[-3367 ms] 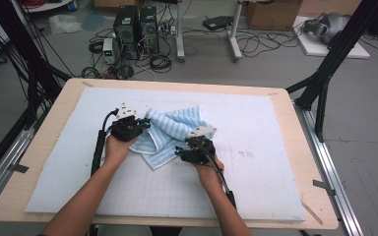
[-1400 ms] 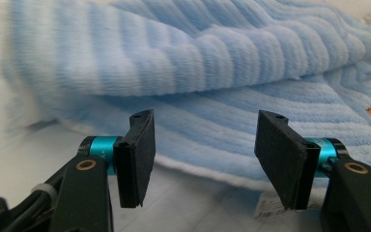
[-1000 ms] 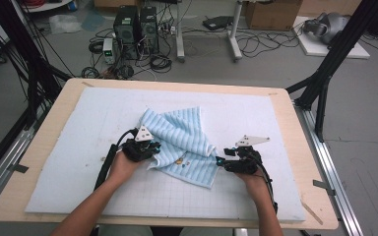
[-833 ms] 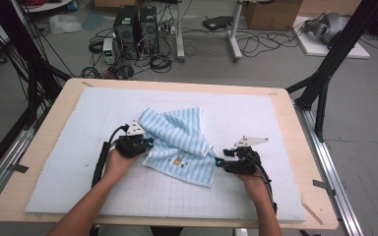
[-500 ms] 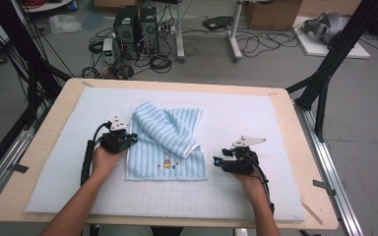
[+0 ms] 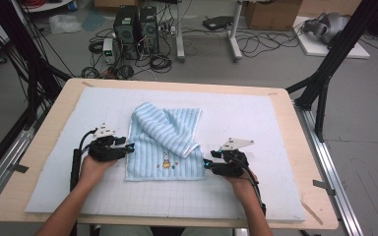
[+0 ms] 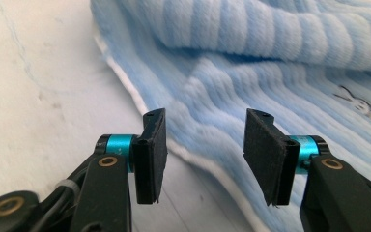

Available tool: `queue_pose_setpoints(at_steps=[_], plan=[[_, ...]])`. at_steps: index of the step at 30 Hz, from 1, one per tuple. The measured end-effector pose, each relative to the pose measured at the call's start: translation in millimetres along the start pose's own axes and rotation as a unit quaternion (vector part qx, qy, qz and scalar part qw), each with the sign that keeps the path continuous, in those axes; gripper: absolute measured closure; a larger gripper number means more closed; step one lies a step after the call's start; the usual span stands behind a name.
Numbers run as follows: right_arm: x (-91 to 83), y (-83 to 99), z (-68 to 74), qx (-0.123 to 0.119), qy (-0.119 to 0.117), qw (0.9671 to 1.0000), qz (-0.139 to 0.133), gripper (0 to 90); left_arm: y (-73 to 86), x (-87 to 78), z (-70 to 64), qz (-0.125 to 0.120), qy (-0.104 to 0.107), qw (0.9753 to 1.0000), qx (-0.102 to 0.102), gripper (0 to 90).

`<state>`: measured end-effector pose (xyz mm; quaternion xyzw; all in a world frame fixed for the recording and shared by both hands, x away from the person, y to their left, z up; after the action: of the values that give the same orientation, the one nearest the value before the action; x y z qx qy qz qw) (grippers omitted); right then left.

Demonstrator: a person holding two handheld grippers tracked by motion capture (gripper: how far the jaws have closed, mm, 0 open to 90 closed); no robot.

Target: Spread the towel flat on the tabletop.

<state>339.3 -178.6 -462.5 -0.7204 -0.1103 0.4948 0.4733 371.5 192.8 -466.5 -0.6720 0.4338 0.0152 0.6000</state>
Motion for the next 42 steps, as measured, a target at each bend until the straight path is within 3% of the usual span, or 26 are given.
queue_pose_setpoints(at_steps=[3, 6, 10, 12, 14, 16, 17, 21, 25, 32, 35, 37, 38, 40, 42], plan=[[3.9, -1.6, 10.7, -0.009, -0.012, 0.9999, 0.002, 54.0, 8.9, -5.2, -10.9, 0.003, 0.03, 0.9995, 0.005, 57.7], [6.8, -2.4, 24.2, -0.028, -0.027, 0.9992, 0.007, 55.7, 19.8, -9.0, -21.8, 0.015, 0.041, 0.9989, 0.014, 58.9], [13.0, 0.4, 38.4, -0.047, -0.031, 0.998, 0.031, 60.4, 29.6, -12.6, -32.5, 0.04, 0.049, 0.9977, 0.023, 56.5], [12.4, 1.0, 41.9, -0.05, -0.029, 0.9978, 0.035, 67.5, 31.7, -12.6, -35.3, 0.048, 0.035, 0.9976, 0.036, 55.2], [11.2, 1.7, 44.4, -0.05, -0.028, 0.9977, 0.037, 77.3, 32.9, -13.1, -37.3, 0.044, 0.009, 0.9979, 0.047, 62.5], [10.0, 2.1, 48.2, -0.048, -0.036, 0.9974, 0.04, 85.1, 34.5, -14.4, -39.6, 0.046, 0.018, 0.9976, 0.049, 79.6], [9.2, 2.3, 50.3, -0.046, -0.04, 0.9972, 0.043, 86.3, 35.6, -15.5, -41.5, 0.047, 0.014, 0.9974, 0.052, 83.1], [2.0, 7.3, 57.0, -0.035, -0.087, 0.9947, 0.042, 86.9, 43.4, -25.9, -46.4, 0.058, 0.034, 0.9965, 0.05, 84.8], [-6.2, 12.7, 66.4, -0.039, -0.126, 0.9904, 0.043, 86.9, 52.1, -37.9, -50.3, 0.069, 0.051, 0.9951, 0.05, 84.7], [-17.1, 18.7, 86.6, -0.062, -0.168, 0.9826, 0.049, 86.8, 67.4, -56.0, -57.3, 0.08, 0.083, 0.9919, 0.052, 84.7], [-21.8, 20.9, 96.0, -0.07, -0.185, 0.9786, 0.055, 86.8, 73.0, -63.7, -61.6, 0.093, 0.099, 0.9892, 0.054, 84.7], [-25.0, 21.8, 102.7, -0.073, -0.208, 0.9733, 0.064, 86.8, 76.3, -68.7, -62.9, 0.109, 0.121, 0.9851, 0.053, 84.6], [-26.4, 21.5, 105.0, -0.08, -0.209, 0.9724, 0.066, 86.2, 76.9, -71.0, -62.8, 0.115, 0.131, 0.9833, 0.053, 84.2], [-29.2, 17.0, 104.9, -0.075, -0.21, 0.9732, 0.057, 80.0, 74.8, -74.8, -60.2, 0.109, 0.137, 0.9837, 0.043, 80.7], [-30.7, 8.5, 97.0, -0.057, -0.191, 0.9794, 0.032, 71.9, 68.9, -76.6, -55.5, 0.092, 0.128, 0.987, 0.03, 73.2]])
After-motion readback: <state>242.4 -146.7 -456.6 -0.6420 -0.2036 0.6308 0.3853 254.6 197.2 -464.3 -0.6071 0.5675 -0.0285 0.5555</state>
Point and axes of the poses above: each handheld gripper's, and its own axes: x roughly forward along the jaws, y roughly out of its underside, z roughly to its left, the point moved 4 cm from there along x, roughly forward along the jaws, and after that the axes turned 11 degrees about -x, right-handed, at the moved point
